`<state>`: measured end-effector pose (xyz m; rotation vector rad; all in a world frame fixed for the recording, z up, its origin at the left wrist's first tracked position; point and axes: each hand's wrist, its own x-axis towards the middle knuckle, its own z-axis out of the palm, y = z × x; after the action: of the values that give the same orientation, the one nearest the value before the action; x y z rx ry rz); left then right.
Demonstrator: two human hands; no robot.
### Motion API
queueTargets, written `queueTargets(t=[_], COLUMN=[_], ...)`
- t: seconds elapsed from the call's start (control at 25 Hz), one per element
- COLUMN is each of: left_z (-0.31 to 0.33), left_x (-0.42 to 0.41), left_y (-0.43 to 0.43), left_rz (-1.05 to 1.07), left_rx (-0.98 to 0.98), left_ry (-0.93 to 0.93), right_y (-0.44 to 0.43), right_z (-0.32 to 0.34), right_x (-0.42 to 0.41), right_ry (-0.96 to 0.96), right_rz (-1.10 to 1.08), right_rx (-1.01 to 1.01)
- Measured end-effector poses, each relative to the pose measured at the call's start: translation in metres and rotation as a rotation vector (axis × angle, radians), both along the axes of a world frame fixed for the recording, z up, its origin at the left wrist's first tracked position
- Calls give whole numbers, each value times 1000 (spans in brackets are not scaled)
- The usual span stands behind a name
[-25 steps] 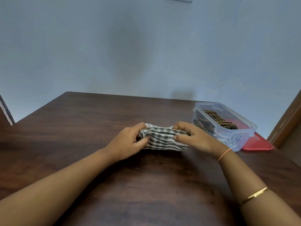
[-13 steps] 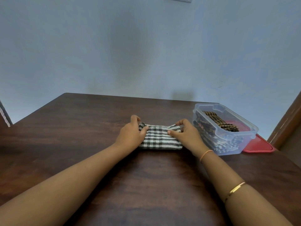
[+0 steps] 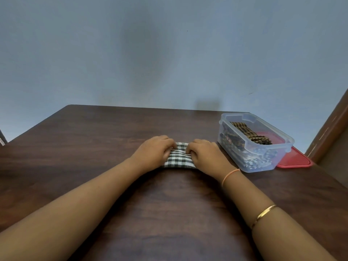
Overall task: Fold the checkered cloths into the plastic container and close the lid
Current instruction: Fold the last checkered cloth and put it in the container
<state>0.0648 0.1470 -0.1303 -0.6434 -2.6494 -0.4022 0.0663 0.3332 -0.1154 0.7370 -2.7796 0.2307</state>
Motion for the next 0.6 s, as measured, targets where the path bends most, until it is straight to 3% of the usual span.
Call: queueTargets(t=[0.12,0.2,0.4,0.48,0.6], left_z=[1,2,14,28,48], left_x=[7,14,19,19,16], left_y=[-14,-22,-21,-15,-2], left_rz=[-82,-138,-108,-60,-1], left_rx=[5,-65,-141,-6,296], left_ry=[-162,-156,-118,-122,-160], right_y=[9,11,3,8,26], right_z=[4,8,16,28,47], right_x=[5,10,13,18,23], right_ry=[-85,-122,0,-94,-266], right_rz=[20,42,47,81,92], right_rx=[58,135,271,46,-586])
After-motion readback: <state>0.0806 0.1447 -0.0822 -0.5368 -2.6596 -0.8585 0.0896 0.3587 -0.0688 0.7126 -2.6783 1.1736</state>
